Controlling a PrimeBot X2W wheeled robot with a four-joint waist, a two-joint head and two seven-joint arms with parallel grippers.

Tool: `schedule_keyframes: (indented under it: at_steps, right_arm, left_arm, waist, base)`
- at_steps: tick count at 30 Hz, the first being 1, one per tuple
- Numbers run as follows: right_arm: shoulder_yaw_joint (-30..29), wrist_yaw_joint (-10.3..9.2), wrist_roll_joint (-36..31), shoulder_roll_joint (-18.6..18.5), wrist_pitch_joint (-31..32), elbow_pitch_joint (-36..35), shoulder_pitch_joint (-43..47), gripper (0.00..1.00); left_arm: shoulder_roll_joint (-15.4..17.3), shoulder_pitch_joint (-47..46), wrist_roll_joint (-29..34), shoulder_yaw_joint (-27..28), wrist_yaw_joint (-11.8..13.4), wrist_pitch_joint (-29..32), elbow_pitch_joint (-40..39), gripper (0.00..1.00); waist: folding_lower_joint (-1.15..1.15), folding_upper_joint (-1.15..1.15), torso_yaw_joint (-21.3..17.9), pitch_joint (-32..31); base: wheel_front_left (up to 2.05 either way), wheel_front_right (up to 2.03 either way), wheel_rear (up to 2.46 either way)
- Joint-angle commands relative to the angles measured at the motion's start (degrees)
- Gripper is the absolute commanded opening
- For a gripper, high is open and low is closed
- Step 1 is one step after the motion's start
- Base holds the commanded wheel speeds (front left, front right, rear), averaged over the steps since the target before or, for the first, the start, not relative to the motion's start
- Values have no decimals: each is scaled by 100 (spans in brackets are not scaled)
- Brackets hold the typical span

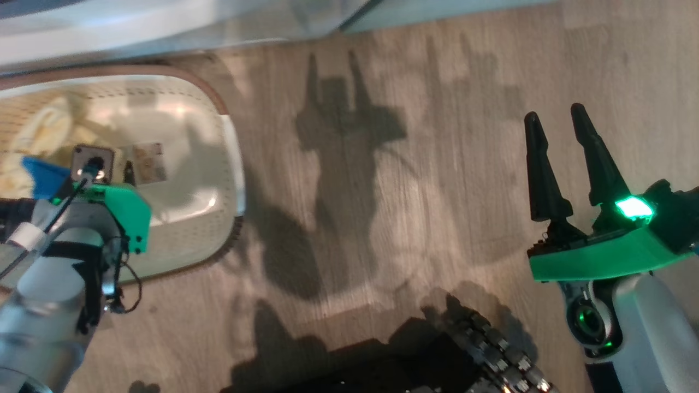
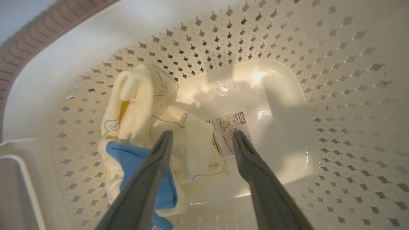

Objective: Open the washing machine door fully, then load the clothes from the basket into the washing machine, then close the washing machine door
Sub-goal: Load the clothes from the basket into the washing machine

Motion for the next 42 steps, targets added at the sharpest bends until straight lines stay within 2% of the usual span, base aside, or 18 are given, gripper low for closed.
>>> schedule_keyframes:
  at_steps: [1,17,26,27,28,29,37,42]
  right_arm:
    - [111,1,58,1,-54,-164,60,100]
    - [325,1,281,2,-54,-253,-95,100]
    - [406,1,338,2,-54,-269,-120,100]
    - [411,1,341,3,-54,-268,-125,100]
    - [413,1,342,3,-54,-267,-128,100]
    - [413,1,344,3,-54,-265,-131,100]
    - [403,1,335,3,-54,-232,-152,100]
    - [353,1,291,3,-54,-219,-138,100]
  left_arm:
    - [246,-1,13,169,3,12,-5,100]
    - [429,-449,-116,229,80,397,1178,100]
    - [386,-703,-363,348,-115,415,1686,100]
    - [370,-724,-390,359,-140,411,1725,69]
    - [357,-745,-400,357,-153,399,1763,19]
    - [346,-767,-403,352,-159,382,1799,0]
    - [207,-839,-447,329,-200,124,1966,0]
    - [108,-841,-473,322,-263,-296,1929,0]
  waist:
    - [-1,0,-199,196]
    - [-1,0,-454,618]
    - [-1,0,-539,804]
    - [-1,0,-542,811]
    - [-1,0,-541,814]
    - [-1,0,-539,816]
    - [-1,0,-466,732]
    - [-1,0,-349,608]
  base:
    - [0,0,0]
    - [0,0,0]
    - [0,0,0]
    - [0,0,0]
    - [0,0,0]
    - [0,0,0]
    - [0,0,0]
    - [0,0,0]
